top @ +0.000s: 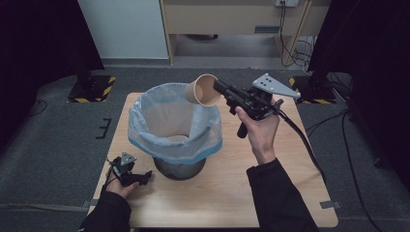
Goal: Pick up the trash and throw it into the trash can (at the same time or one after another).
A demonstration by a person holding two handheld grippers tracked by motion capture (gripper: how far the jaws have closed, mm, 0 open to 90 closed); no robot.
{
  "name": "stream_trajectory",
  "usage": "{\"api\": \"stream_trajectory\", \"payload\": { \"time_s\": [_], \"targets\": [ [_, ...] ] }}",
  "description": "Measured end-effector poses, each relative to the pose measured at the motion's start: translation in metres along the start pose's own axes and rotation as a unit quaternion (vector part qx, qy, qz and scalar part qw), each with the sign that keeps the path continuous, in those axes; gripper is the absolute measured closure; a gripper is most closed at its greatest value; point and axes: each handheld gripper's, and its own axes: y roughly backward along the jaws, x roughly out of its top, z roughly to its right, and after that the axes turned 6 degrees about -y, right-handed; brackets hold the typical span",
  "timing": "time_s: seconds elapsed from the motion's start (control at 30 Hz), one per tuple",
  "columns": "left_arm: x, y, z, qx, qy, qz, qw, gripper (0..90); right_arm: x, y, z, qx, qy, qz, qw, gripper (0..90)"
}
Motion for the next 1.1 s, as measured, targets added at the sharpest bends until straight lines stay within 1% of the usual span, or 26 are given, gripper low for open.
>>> {"api": "stream_trajectory", "payload": {
  "time_s": [0.1, 0.17, 0.37, 0.4, 0.47, 0.53, 0.6, 0.67, 0.73, 0.77, 0.83, 0.9, 0.97, 1.0, 1.1],
  "targets": [
    [0.000, 0.000, 0.000, 0.000, 0.000, 0.000, 1.0000, 0.0, -0.007, -0.014, -0.006, 0.001, 0.003, -0.019, 0.9998, 85.0],
    [0.000, 0.000, 0.000, 0.000, -0.001, 0.000, 1.0000, 0.0, -0.011, -0.020, -0.008, 0.002, 0.004, -0.028, 0.9996, 85.0],
    [0.000, 0.000, 0.000, 0.000, -0.001, 0.000, 1.0000, 0.0, -0.026, -0.037, -0.011, 0.000, 0.008, -0.059, 0.9982, 84.0],
    [0.000, 0.000, 0.000, 0.000, 0.000, 0.000, 1.0000, 0.0, -0.028, -0.039, -0.011, 0.002, 0.010, -0.068, 0.9977, 83.1],
    [0.000, 0.000, 0.000, 0.000, 0.000, 0.000, 1.0000, 0.0, -0.034, -0.042, -0.012, 0.011, 0.011, -0.089, 0.9959, 76.9],
    [0.000, 0.000, 0.000, 0.000, 0.000, 0.000, 1.0000, 0.0, -0.039, -0.043, -0.013, 0.010, 0.021, -0.104, 0.9943, 71.8],
    [0.000, 0.000, 0.000, 0.000, 0.000, 0.000, 1.0000, 0.0, -0.039, -0.041, -0.011, 0.007, 0.023, -0.106, 0.9941, 67.5],
    [0.000, 0.000, 0.000, 0.000, -0.001, -0.001, 1.0000, 0.0, -0.036, -0.035, -0.007, 0.000, 0.021, -0.097, 0.9951, 59.8],
    [0.000, 0.000, 0.000, 0.000, -0.001, -0.001, 1.0000, 0.0, -0.030, -0.026, 0.000, -0.016, 0.021, -0.087, 0.9959, 51.7],
    [0.000, 0.000, 0.000, 0.000, -0.001, -0.001, 1.0000, 0.0, -0.027, -0.020, 0.006, -0.025, 0.020, -0.077, 0.9965, 47.6],
    [0.000, 0.000, 0.000, 0.000, -0.001, -0.001, 1.0000, 0.0, -0.022, -0.010, 0.014, -0.042, 0.023, -0.067, 0.9966, 42.2],
    [0.000, 0.000, 0.000, 0.000, -0.001, -0.001, 1.0000, 0.0, -0.021, 0.002, 0.024, -0.060, 0.021, -0.060, 0.9962, 36.4],
    [0.000, 0.000, 0.000, 0.000, -0.001, -0.001, 1.0000, 0.0, -0.024, 0.013, 0.035, -0.075, 0.011, -0.057, 0.9955, 33.0],
    [0.000, 0.000, 0.000, 0.000, -0.001, -0.001, 1.0000, 0.0, -0.026, 0.017, 0.039, -0.078, 0.009, -0.059, 0.9952, 31.9],
    [0.000, 0.000, 0.000, 0.001, 0.000, -0.001, 1.0000, 0.0, -0.038, 0.030, 0.054, -0.095, 0.007, -0.070, 0.9929, 29.4]
  ]
}}
